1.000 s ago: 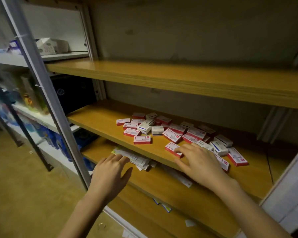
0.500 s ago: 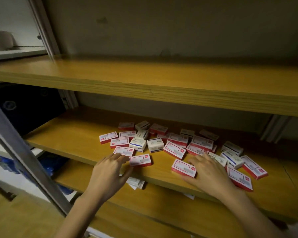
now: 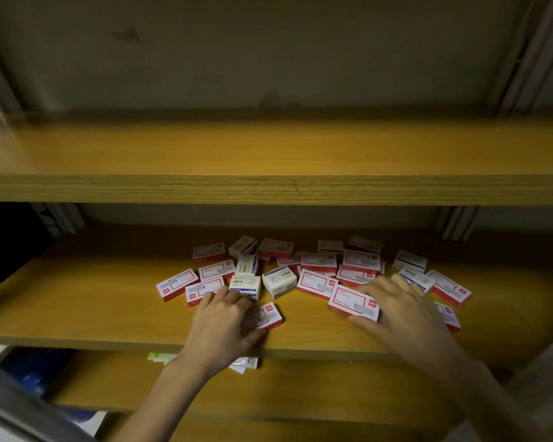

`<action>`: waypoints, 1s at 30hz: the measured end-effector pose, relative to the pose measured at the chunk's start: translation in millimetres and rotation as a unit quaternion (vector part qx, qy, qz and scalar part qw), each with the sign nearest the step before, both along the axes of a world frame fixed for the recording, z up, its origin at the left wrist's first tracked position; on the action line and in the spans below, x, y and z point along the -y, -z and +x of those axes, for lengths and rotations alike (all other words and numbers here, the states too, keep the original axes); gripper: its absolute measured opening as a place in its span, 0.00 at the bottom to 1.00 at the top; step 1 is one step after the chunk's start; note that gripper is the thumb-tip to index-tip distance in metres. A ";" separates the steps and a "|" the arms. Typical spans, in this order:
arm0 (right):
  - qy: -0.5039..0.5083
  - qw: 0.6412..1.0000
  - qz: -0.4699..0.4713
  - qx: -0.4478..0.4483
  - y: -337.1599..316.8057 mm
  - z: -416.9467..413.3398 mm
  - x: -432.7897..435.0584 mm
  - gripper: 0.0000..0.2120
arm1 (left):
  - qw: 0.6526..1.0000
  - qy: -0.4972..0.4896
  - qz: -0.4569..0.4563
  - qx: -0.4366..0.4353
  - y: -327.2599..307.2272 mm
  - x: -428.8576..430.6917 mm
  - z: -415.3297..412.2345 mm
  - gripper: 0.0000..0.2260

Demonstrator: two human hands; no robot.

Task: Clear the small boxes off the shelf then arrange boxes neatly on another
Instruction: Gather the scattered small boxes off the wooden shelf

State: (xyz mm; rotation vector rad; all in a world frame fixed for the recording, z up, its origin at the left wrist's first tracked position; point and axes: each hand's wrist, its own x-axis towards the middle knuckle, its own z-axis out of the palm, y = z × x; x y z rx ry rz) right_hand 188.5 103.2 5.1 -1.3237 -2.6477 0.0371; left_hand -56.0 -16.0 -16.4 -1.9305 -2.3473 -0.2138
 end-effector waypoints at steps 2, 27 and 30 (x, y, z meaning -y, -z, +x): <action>0.012 1.000 -0.001 0.009 -3.4 1.6 3.7 0.29 | 1.000 0.010 -0.009 -0.002 0.9 -3.8 -1.8 0.25; 0.146 0.982 0.084 -0.085 -31.3 149.8 99.1 0.23 | 0.948 0.283 0.142 -0.004 -75.6 -7.3 132.1 0.18; 0.180 0.976 0.097 -0.079 -34.5 196.6 110.8 0.21 | 0.941 0.312 0.132 0.014 -78.8 -15.5 177.2 0.19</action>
